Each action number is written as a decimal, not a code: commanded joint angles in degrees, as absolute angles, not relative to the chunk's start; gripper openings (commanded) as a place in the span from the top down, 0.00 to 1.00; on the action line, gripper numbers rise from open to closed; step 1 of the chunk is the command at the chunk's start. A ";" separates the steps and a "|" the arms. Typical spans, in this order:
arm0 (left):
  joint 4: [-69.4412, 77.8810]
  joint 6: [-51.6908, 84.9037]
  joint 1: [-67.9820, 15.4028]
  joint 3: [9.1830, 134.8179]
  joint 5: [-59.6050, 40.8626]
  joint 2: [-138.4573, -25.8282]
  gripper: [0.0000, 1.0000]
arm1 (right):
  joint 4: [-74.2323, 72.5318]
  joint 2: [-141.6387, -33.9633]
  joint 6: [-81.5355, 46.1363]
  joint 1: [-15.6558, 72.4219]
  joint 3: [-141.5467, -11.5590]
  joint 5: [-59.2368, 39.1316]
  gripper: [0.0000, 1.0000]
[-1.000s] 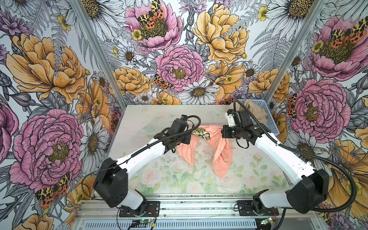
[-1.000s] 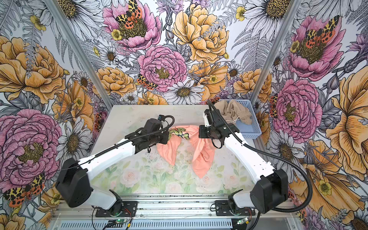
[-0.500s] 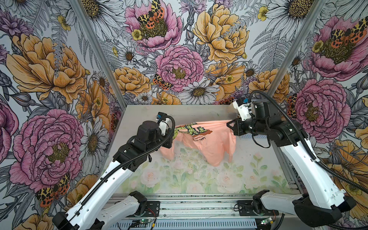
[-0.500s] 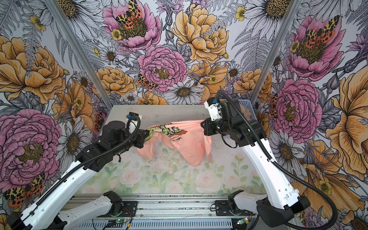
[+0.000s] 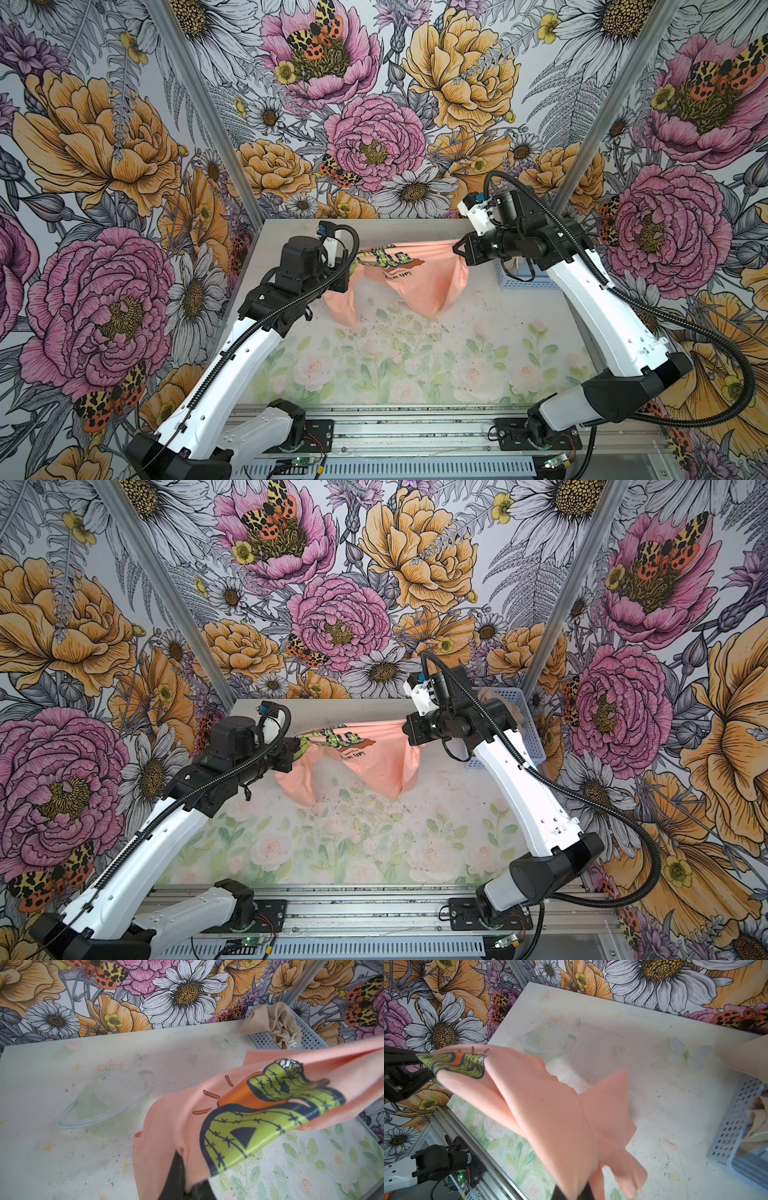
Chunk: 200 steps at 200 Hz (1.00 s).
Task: Fold and stack the mixed laundry pile
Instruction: 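Lift the T-shirt with both grippers and spread it apart to shake it out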
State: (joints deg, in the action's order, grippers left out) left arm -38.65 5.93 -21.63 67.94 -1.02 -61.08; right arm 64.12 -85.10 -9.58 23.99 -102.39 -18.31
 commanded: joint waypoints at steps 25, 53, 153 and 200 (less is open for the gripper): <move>-38.94 6.29 -18.41 67.74 2.01 -57.88 1.00 | 63.13 -77.20 -11.16 22.48 -95.98 -16.06 1.00; -39.55 8.35 -18.52 64.75 0.21 -54.82 1.00 | 63.02 -77.90 -10.37 21.08 -97.53 -11.22 1.00; -33.41 -1.94 -13.35 86.46 5.56 -71.98 1.00 | 49.81 -78.32 -24.11 30.23 -84.46 -26.10 1.00; -31.39 -7.04 -23.22 94.34 5.50 -82.87 1.00 | 28.71 -72.92 -40.93 40.09 -67.08 -31.19 1.00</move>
